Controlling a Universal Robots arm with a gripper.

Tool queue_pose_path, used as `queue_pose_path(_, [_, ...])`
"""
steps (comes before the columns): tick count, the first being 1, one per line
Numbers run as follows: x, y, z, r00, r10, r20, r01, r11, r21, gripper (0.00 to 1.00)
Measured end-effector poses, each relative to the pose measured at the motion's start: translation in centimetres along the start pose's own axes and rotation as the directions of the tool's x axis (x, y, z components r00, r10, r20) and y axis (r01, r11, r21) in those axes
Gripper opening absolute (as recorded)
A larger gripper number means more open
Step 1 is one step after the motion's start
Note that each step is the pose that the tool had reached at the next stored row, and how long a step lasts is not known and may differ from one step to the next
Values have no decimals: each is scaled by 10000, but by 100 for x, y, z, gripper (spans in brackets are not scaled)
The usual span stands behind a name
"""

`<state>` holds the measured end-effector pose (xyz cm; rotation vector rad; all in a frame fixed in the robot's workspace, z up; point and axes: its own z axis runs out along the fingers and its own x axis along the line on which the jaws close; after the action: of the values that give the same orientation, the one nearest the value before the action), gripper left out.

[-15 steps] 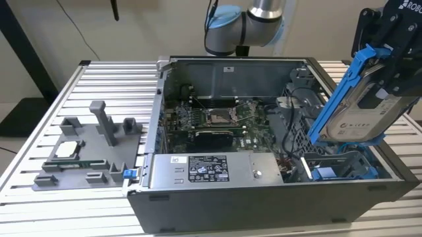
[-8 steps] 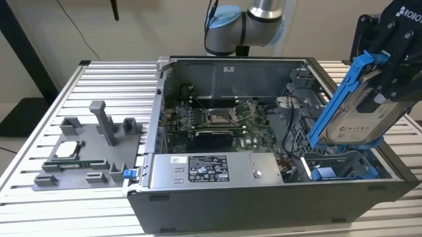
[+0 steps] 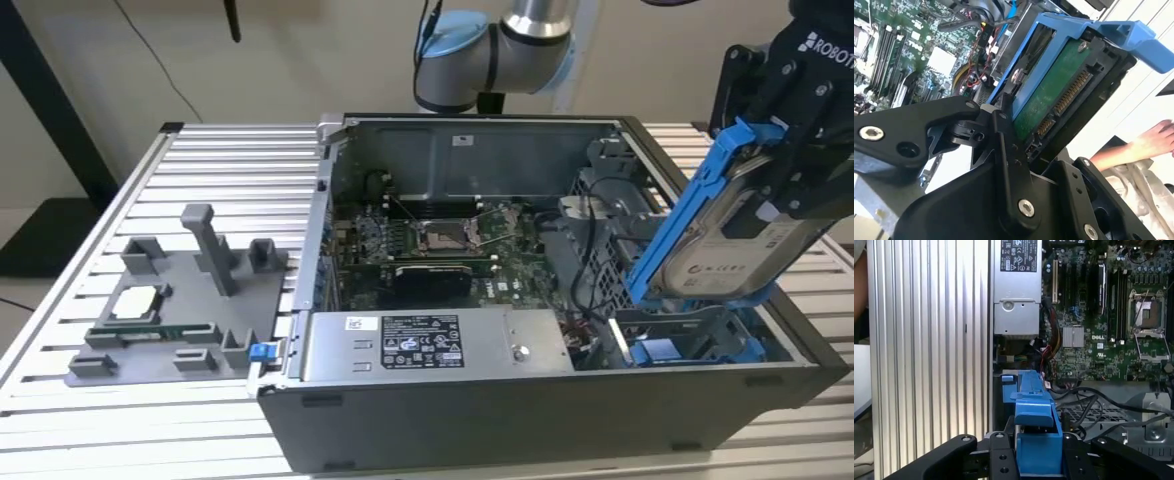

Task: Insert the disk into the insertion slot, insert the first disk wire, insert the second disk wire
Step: 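Insert the disk into the insertion slot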

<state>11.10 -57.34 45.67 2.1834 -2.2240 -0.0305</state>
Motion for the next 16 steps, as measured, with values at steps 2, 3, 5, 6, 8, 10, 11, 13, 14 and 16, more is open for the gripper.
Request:
queue_pose_path(2, [0, -17, 24, 10000, 1, 1, -1, 10000, 3, 0])
queue_pose_path(3, [-1, -25, 35, 10000, 0, 0, 0, 10000, 4, 0])
queue_pose_path(5, [-1, -40, 58, 10000, 0, 0, 0, 10000, 8, 0])
queue_pose_path(6, [-1, -46, 69, 10000, 0, 1, 0, 10000, 9, 0])
queue_pose_path(8, [-2, -60, 91, 10000, 0, 0, 0, 10000, 11, 0])
queue_pose_path(10, [-2, -73, 114, 10000, 0, 0, 0, 10000, 13, 0])
queue_pose_path(11, [-2, -78, 125, 10000, 0, 0, 0, 10000, 14, 0])
queue_pose_path(13, [-2, -86, 147, 10000, 0, 0, 0, 10000, 15, 0])
queue_pose_path(14, [-2, -89, 157, 10000, 1, 0, -1, 10000, 16, 0])
queue_pose_path(16, [-2, -94, 179, 10000, 1, 2, -1, 10000, 18, 0])
